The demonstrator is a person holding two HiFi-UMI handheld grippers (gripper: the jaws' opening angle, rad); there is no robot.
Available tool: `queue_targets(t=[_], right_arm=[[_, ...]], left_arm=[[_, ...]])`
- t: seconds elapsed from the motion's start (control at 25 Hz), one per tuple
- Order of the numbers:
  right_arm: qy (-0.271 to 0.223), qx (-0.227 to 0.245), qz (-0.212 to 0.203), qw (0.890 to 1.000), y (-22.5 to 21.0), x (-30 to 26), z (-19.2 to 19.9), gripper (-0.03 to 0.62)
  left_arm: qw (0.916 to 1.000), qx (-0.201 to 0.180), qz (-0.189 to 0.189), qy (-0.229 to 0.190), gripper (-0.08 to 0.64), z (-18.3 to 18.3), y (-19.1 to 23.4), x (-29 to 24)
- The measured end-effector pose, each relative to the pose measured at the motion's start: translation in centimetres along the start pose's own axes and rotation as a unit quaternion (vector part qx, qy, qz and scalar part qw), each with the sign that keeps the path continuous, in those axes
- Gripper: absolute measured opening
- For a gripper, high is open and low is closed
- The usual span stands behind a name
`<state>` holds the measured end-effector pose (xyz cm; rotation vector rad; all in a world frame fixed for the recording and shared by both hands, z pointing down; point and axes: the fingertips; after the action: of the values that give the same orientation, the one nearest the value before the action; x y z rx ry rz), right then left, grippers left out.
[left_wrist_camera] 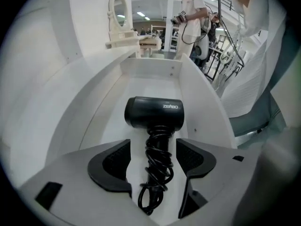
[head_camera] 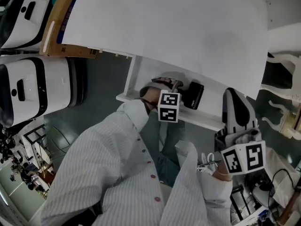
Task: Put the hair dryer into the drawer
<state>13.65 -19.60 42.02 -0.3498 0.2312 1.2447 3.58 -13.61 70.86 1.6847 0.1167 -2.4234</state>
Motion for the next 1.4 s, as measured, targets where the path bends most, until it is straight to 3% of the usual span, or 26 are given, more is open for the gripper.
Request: queue_targets(t=[0.2,0.36,0.48,0.6,0.96,1.08,1.24,1.4], right_arm=[[-0.007,0.015,0.003,1.0,0.7,1.4,-2.5,0.011],[-0.028,0.036,0.004,0.999,1.3,2.1,-4.8,0.011],[-0.042,0.047,0.006,0.998,1.8,3.1,-6.9,0.011],[-0.06,0.063,0.006,0.996,2.1,3.9,-9.1,0.011],[-0.119,0.102,-0.003,0.988,3.4,5.5,-14.6,0.011],[-0.132,0.117,-0.015,0.984,4.5,5.8,-15.8,0.011],[-0.146,0.13,-0.03,0.98,6.0,6.0,-16.8,0.011],[-0.15,0.137,-0.045,0.978,6.9,6.0,-17.2,0.011]], left_arm=[[0.9969,0.049,-0.023,-0.056,0.307,-2.2,0.8,5.4],[0.9806,0.116,-0.06,-0.146,0.307,-6.1,3.6,11.2],[0.9581,0.16,-0.074,-0.226,0.303,-9.7,4.8,16.6],[0.9299,0.185,-0.096,-0.303,0.292,-12.6,6.0,22.2],[0.824,0.213,-0.117,-0.512,0.254,-18.1,7.1,38.5],[0.7951,0.208,-0.129,-0.555,0.194,-18.6,6.2,42.5],[0.7738,0.199,-0.159,-0.58,0.106,-18.5,5.2,45.5],[0.7702,0.203,-0.165,-0.582,0.013,-18.5,4.7,46.0]])
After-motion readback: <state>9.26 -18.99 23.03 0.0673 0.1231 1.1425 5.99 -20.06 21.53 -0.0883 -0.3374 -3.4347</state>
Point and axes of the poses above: the fingertips, and each gripper's own axes: x backward along the fingers, y to its left, z out of its underside, and after that the axes turned 7 degrees about x, right-handed
